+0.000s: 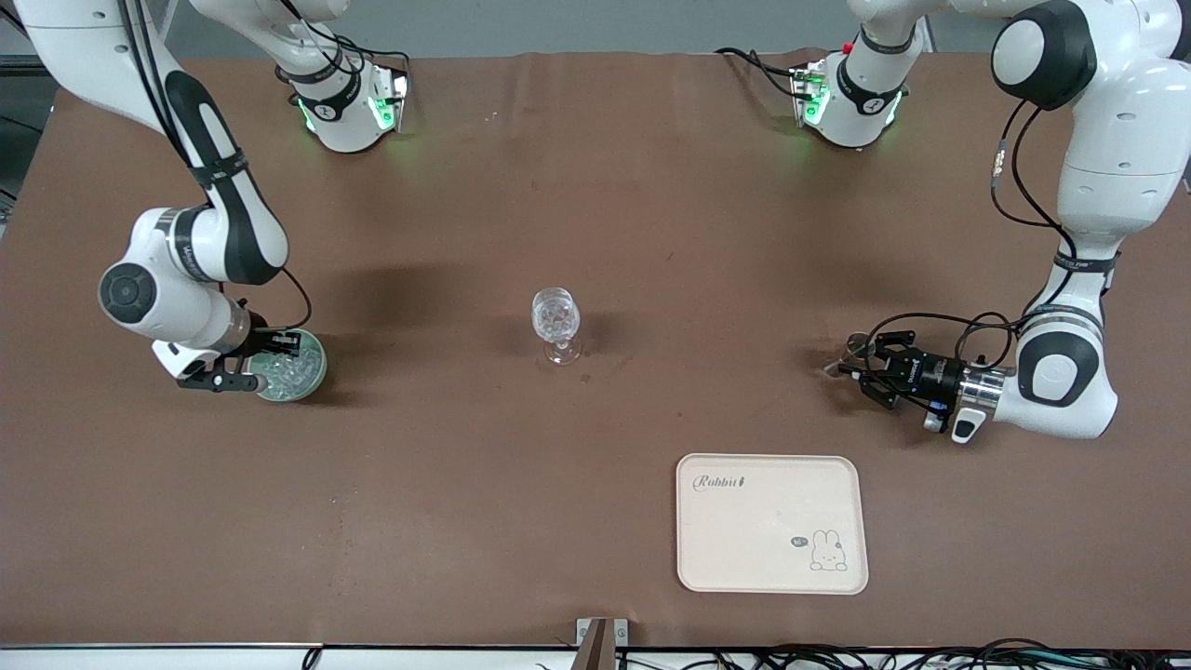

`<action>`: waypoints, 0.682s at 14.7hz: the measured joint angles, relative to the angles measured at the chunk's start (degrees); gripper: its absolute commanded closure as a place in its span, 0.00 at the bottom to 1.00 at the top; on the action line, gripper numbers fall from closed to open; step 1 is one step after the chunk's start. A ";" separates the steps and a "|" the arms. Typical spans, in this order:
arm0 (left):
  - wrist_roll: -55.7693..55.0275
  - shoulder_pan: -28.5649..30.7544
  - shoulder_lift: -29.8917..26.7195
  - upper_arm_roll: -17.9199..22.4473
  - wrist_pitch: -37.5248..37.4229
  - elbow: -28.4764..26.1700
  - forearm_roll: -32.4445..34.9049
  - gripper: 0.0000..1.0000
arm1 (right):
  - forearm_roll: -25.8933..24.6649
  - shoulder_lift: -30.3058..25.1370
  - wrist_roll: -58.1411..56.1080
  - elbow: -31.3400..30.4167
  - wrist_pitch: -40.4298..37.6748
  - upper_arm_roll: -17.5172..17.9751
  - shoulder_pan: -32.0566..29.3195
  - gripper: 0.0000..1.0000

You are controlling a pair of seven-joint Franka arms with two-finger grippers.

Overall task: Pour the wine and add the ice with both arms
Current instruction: 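Grasp an ice cube from the green bowl with the right gripper, then lift the ice cube up and away from the bowl with the right gripper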

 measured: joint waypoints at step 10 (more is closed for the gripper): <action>0.13 -0.01 0.58 0.10 1.26 -0.10 0.03 0.75 | 0.38 -15.03 4.06 23.70 -32.80 -0.22 -2.05 1.00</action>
